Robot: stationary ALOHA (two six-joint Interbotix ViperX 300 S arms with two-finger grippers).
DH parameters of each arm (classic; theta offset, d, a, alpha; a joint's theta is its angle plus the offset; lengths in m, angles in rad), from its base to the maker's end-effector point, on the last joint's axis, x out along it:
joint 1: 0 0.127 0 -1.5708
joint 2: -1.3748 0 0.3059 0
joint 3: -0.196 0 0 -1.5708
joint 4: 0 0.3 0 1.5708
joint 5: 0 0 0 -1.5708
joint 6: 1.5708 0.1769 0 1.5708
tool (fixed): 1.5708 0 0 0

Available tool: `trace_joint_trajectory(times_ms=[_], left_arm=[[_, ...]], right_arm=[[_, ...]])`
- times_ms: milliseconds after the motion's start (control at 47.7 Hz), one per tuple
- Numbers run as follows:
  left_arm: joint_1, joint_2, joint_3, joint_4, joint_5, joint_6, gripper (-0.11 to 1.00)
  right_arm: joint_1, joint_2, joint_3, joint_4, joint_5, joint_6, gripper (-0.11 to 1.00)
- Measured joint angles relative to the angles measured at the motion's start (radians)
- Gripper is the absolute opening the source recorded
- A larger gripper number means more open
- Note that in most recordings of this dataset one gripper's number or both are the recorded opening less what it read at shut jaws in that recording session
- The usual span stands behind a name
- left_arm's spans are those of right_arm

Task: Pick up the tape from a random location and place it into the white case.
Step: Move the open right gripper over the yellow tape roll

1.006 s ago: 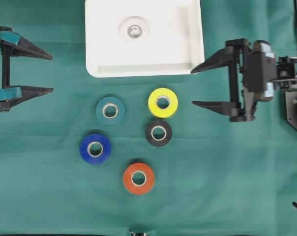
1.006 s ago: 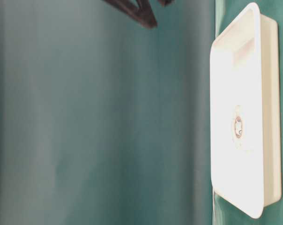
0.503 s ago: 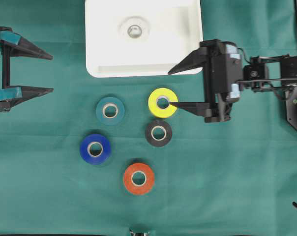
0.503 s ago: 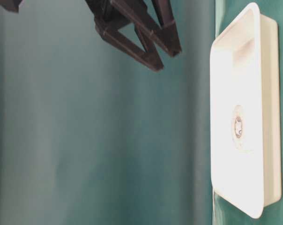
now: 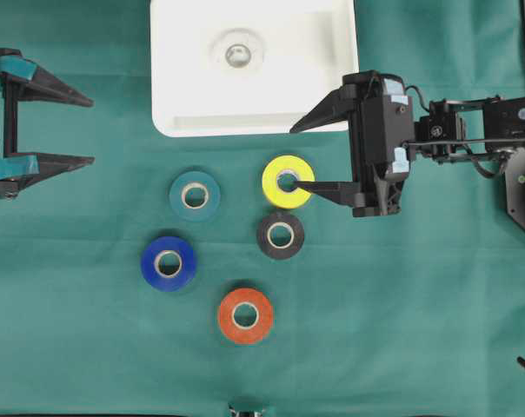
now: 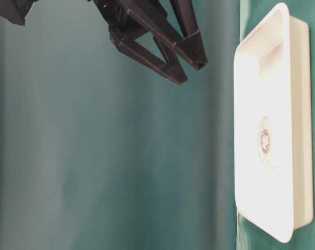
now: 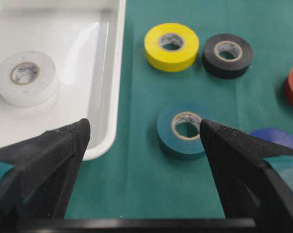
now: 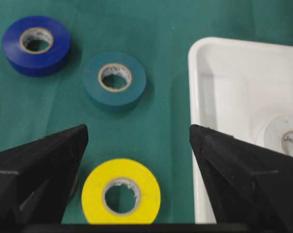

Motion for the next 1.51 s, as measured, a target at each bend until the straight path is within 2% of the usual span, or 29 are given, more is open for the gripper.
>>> trace_joint_trajectory(times_ms=[335, 649, 922, 1110, 1236, 1508], left_arm=[[0.0, 0.0, 0.0, 0.0, 0.0, 0.0, 0.96], [0.0, 0.002, 0.0, 0.0, 0.0, 0.0, 0.96], [0.0, 0.003, 0.0, 0.0, -0.002, 0.0, 0.96], [0.0, 0.005, 0.0, -0.002, -0.002, 0.0, 0.96], [0.0, 0.006, 0.0, -0.003, 0.0, 0.0, 0.96], [0.0, 0.008, 0.0, -0.003, 0.0, 0.0, 0.96]], right_arm=[[0.0, 0.0, -0.023, 0.003, 0.13, 0.058, 0.91], [0.0, 0.057, -0.095, 0.003, 0.354, 0.13, 0.91], [0.014, 0.124, -0.176, 0.005, 0.529, 0.153, 0.91], [0.028, 0.164, -0.233, 0.005, 0.644, 0.193, 0.91], [0.032, 0.179, -0.253, 0.005, 0.684, 0.202, 0.91], [0.048, 0.187, -0.262, 0.005, 0.686, 0.206, 0.91]])
